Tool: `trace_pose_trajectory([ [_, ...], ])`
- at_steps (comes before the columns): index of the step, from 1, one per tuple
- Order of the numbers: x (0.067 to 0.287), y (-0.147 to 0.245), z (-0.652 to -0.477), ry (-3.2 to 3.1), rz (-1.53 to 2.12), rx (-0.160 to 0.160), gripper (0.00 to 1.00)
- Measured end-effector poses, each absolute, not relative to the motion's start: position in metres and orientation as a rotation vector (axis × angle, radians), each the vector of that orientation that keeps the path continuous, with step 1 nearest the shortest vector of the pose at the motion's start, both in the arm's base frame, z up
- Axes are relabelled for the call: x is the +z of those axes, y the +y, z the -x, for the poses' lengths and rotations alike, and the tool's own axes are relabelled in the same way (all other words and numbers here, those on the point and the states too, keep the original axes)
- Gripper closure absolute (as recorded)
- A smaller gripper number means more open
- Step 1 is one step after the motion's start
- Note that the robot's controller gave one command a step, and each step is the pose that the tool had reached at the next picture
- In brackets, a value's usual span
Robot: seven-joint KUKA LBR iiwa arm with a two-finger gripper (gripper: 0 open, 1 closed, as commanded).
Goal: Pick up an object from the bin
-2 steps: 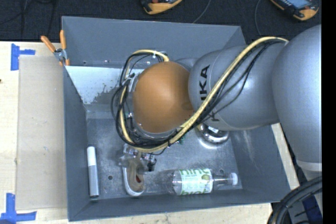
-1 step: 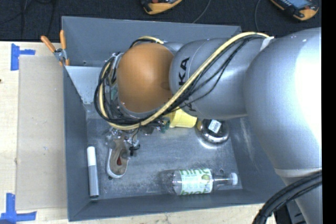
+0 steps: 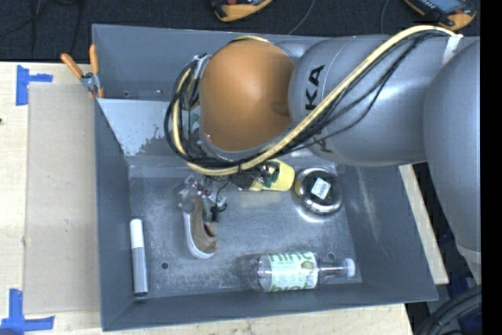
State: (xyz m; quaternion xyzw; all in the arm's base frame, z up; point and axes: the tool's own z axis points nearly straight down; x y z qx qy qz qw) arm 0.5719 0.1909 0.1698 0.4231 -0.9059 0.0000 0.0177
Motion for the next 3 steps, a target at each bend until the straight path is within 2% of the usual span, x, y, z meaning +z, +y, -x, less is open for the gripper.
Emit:
trace_pose_trajectory([
  [1, 0.128, 0.201, -0.58, -2.689, -1.547, -0.007, 1.0],
  [2, 0.238, 0.233, -0.59, -2.645, -1.639, -0.009, 1.0],
  [3, 0.234, 0.149, -0.568, -2.609, -1.688, -0.009, 1.0],
])
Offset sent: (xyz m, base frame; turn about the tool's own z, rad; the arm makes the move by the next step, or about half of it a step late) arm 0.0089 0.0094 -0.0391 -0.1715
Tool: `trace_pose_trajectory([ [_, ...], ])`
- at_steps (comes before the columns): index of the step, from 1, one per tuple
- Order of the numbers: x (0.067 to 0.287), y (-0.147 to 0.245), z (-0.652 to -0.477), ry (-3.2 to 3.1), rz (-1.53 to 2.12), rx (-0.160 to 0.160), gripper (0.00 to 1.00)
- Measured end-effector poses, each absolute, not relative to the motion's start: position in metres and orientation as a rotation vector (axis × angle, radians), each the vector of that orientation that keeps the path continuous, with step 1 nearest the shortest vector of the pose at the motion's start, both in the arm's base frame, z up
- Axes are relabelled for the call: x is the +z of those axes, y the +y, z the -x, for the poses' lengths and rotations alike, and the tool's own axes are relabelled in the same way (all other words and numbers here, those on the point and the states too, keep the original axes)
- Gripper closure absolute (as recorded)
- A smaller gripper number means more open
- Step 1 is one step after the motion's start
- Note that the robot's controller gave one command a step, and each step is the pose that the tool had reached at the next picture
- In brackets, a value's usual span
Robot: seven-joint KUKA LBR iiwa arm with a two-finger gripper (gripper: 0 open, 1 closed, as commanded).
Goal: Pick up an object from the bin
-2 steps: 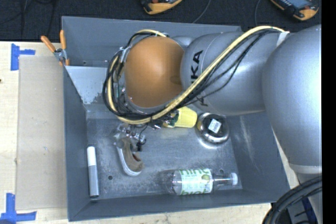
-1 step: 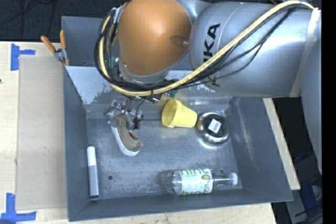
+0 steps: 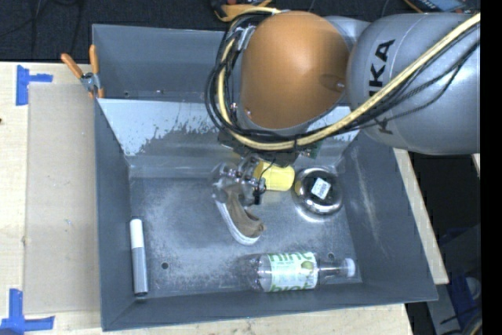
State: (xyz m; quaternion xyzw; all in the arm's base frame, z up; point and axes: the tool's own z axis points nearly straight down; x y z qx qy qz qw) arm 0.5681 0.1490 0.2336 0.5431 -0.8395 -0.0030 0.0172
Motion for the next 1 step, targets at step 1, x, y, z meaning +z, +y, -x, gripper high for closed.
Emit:
trace_pose_trajectory([
  [1, 0.2114, 0.1825, -0.6014, -2.864, -1.204, -0.002, 1.0],
])
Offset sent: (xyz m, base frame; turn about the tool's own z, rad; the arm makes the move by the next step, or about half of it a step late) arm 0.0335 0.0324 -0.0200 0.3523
